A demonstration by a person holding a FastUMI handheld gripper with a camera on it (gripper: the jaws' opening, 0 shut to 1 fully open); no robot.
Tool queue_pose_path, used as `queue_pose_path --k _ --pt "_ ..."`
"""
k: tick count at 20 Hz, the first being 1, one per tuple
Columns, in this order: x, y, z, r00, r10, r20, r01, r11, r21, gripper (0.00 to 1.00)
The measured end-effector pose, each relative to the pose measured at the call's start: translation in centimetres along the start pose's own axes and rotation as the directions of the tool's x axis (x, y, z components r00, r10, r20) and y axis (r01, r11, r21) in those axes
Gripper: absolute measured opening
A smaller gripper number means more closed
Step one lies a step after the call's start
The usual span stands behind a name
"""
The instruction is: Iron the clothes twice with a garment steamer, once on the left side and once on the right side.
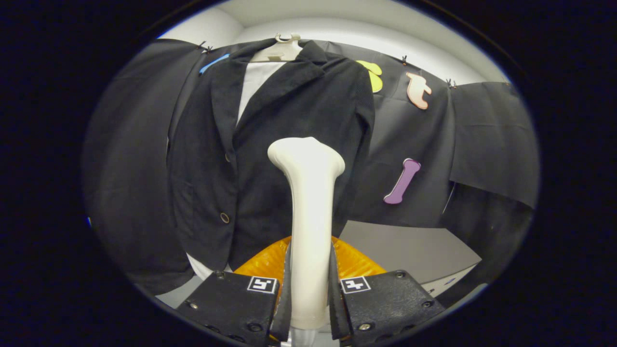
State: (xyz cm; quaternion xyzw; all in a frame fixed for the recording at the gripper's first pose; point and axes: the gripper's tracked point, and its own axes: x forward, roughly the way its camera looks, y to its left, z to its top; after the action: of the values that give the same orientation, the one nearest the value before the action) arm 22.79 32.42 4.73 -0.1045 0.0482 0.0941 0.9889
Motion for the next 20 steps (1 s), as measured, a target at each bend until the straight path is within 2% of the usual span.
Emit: queue_pose_path --k 8,20 --pt "-0.5 0.3 -5.3 0.997 -0.006 -0.078 0.005 1.000 -0.014 0.35" --pt "0.0 2.2 -10.0 0.991 -0.015 -0.135 0.011 1.000 -0.027 0.35"
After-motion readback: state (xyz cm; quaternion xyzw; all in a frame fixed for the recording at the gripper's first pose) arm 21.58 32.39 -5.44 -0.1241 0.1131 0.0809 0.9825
